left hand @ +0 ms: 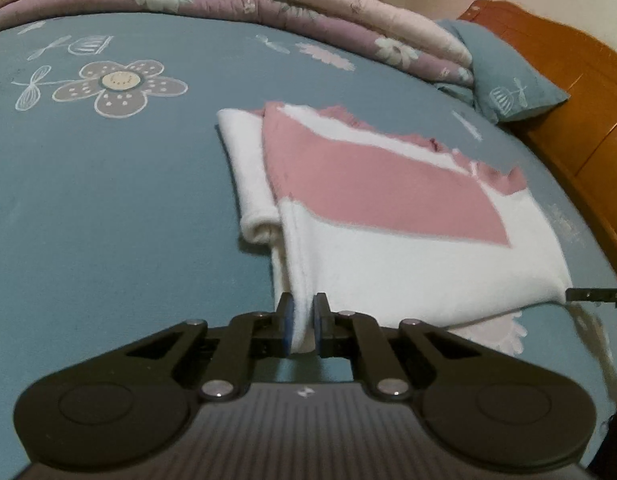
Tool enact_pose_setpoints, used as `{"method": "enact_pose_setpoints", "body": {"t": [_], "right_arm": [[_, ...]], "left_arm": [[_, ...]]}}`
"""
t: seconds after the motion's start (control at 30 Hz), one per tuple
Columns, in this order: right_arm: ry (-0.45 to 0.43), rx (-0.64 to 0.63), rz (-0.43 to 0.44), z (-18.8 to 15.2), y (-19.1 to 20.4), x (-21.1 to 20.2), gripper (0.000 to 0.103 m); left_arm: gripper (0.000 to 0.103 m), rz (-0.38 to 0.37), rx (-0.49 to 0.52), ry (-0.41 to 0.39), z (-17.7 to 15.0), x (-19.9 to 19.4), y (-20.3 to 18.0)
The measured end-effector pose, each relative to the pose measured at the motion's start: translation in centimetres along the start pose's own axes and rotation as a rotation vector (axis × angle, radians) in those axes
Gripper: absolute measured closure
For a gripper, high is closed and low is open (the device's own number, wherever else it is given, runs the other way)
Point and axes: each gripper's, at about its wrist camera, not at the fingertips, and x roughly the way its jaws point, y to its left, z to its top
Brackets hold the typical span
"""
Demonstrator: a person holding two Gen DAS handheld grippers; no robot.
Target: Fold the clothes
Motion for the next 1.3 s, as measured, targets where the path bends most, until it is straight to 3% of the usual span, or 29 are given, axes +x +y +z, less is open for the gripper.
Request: {"method": "enact_pose_setpoints", "body": {"t": [0.1,0.23,0.4,0.53,0.63,0.7,0.87,0.97,1.03,1.1,1.2,1.3], "right_arm": [[-0.092,-0.052,-0.083,0.4,1.4,-2.0,0.086],[-0.123,-0.21,-0.072,0.3,5.6,-1.4,0.089],[-0.073,-0.465,-0.044,-0.6,13.2,5.1,0.091],[-0.039,-0.529,-0.057,-1.9,14.6,8.9,0.091],[-0.059,-0.431,-0.001,-2.2,11.6,7.9,0.094],[-0.065,-0.316,0.045,-1.8,8.8,6.3,0.094],[-0.032,0.046,0.186,-1.9,1.9,3.7,0.096],[-0.05,0.051,0.166,-2.1,2.0,2.2,0.09],[-0.074,0.041,0.188,-1.6,3.0,1.7,0.089],[-0.088,0.05,0.212,-0.4,4.0,2.3,0.089],[-0.069,0.087,0.21,0.7,4.6,4.4,0.089],[-0.02,0.134,0.152,0.4,3.2,6.3,0.097]], "left_arm": [[0.092,0.007,0.028,-0.009,0.4,-0.6,-0.6],[0.091,-0.021,0.136,-0.064,1.9,-1.3,-3.9],[0.088,-0.157,0.284,-0.007,2.2,4.8,-11.4],[0.087,-0.163,0.42,0.028,0.6,8.9,-15.2],[0.086,-0.103,0.463,0.06,-1.0,9.5,-13.6],[0.081,-0.122,0.422,0.049,-1.2,8.5,-11.2],[0.084,-0.103,0.334,0.063,-0.9,6.7,-7.9],[0.085,-0.091,0.341,0.068,-0.7,6.1,-8.9],[0.078,-0.11,0.354,0.058,-0.1,6.2,-10.8],[0.072,-0.168,0.356,0.044,0.6,6.5,-12.6],[0.071,-0.251,0.348,0.047,1.2,8.0,-15.1],[0.071,-0.227,0.337,0.103,0.6,9.8,-15.3]]}}
